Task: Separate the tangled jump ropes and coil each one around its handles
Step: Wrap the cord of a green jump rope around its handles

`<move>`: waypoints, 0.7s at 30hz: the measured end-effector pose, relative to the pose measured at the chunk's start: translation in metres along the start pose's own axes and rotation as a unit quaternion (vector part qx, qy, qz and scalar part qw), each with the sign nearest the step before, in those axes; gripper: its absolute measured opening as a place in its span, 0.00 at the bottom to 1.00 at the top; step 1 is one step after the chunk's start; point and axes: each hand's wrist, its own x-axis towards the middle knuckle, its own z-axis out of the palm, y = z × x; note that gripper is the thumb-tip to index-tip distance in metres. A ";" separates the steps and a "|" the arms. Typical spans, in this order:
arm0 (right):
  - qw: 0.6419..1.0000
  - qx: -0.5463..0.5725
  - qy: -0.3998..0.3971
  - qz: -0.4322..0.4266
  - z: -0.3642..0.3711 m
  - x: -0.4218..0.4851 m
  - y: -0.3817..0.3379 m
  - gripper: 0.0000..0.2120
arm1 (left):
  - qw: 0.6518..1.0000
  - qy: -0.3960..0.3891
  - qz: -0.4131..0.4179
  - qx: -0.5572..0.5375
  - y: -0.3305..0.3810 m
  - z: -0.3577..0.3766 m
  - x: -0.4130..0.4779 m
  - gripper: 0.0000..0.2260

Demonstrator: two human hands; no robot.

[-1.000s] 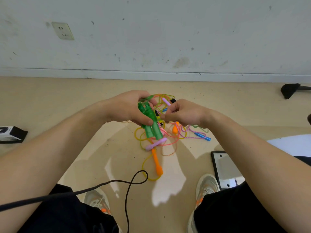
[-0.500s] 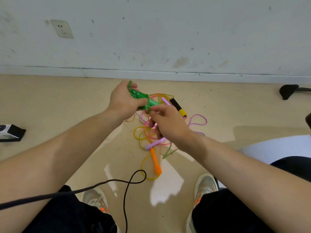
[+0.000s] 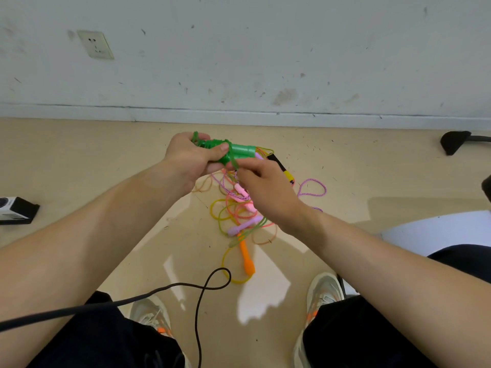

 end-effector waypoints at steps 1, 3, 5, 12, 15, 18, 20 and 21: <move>0.997 -0.064 -0.007 -0.031 0.002 -0.001 0.001 0.17 | 1.000 0.000 -0.019 -0.017 -0.001 0.000 0.000 0.21; 0.986 -0.153 -0.025 -0.063 0.004 -0.001 0.006 0.17 | 0.997 -0.002 -0.058 -0.050 -0.004 -0.001 0.000 0.22; 0.970 -0.223 -0.039 -0.086 0.005 0.002 0.010 0.13 | 0.994 -0.010 -0.080 -0.075 -0.005 -0.003 0.000 0.23; 0.894 -0.433 -0.048 -0.106 0.014 -0.005 0.015 0.14 | 0.992 -0.019 -0.109 -0.062 0.002 -0.002 -0.005 0.06; 0.860 -0.494 -0.037 -0.122 0.013 -0.010 0.014 0.25 | 0.992 -0.016 -0.104 -0.067 0.005 0.000 -0.007 0.03; 0.834 -0.535 -0.063 -0.122 0.013 -0.014 0.012 0.37 | 0.993 -0.027 -0.095 -0.063 0.008 0.001 -0.008 0.10; 0.833 -0.533 -0.073 -0.126 0.017 -0.015 0.014 0.38 | 0.994 -0.023 -0.083 -0.060 0.008 0.001 -0.007 0.19; 0.853 -0.502 -0.067 -0.129 0.018 -0.015 0.015 0.33 | 0.995 -0.019 -0.079 -0.056 0.007 0.001 -0.006 0.22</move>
